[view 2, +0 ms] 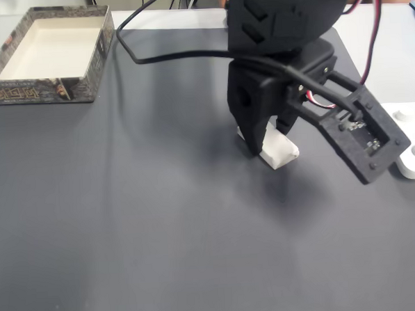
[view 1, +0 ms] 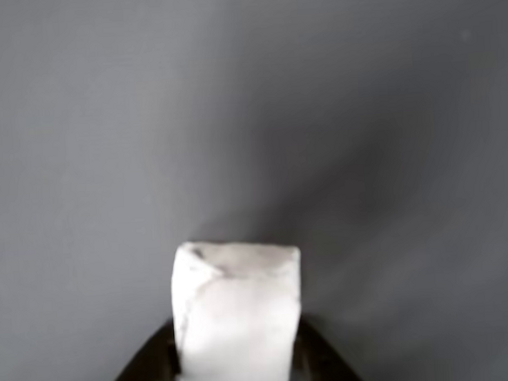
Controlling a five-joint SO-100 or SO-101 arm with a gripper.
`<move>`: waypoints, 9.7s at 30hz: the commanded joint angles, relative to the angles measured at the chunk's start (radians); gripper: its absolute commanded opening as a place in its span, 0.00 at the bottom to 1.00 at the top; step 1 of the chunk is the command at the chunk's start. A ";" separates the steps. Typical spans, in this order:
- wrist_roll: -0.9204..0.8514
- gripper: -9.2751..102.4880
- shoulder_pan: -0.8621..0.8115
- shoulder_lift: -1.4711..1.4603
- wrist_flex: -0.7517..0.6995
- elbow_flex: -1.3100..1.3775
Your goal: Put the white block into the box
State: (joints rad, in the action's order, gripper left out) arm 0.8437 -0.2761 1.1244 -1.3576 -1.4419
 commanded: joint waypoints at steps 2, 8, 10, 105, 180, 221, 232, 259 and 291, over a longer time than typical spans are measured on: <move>-0.015 0.17 0.028 0.048 -0.023 0.002; -0.017 0.14 0.021 0.084 -0.041 -0.002; -0.018 0.13 0.014 0.118 -0.041 -0.014; 0.696 0.12 -1.074 -0.156 -0.031 0.505; -0.167 0.07 -0.595 0.968 0.054 -0.552; -0.893 0.07 0.138 2.043 0.155 -1.543; -0.873 0.07 0.130 2.194 0.023 -1.594; -0.868 0.07 0.121 2.198 0.025 -1.651; -0.879 0.07 0.238 2.201 0.025 -1.651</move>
State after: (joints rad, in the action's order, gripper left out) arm -0.0337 -0.0522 3.2904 -1.3545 -3.0726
